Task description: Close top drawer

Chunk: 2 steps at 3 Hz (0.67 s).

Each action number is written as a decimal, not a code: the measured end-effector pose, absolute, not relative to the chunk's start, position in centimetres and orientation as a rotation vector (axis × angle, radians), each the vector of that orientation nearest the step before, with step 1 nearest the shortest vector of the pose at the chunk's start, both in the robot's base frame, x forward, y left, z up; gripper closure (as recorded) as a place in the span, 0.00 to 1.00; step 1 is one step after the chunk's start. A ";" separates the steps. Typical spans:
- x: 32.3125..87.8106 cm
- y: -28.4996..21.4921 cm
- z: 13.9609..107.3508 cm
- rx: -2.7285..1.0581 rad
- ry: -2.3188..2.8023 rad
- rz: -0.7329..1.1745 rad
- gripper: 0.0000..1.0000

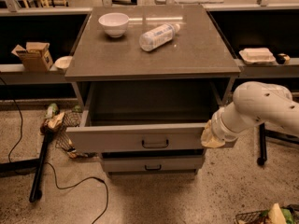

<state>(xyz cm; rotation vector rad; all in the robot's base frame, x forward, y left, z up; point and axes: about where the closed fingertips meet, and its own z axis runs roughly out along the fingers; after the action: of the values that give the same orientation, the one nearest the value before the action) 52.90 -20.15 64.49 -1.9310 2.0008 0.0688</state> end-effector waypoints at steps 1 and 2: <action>53.4 -20.1 64.4 -1.922 2.009 0.082 0.40; 54.7 -19.8 63.8 -1.924 2.025 0.115 0.17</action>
Offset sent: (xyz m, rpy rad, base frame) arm 0.0460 0.0076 -0.0171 0.0287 0.0857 -0.0190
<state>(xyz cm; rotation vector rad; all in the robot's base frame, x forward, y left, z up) 54.72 -19.83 63.76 -1.9237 2.0254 0.1147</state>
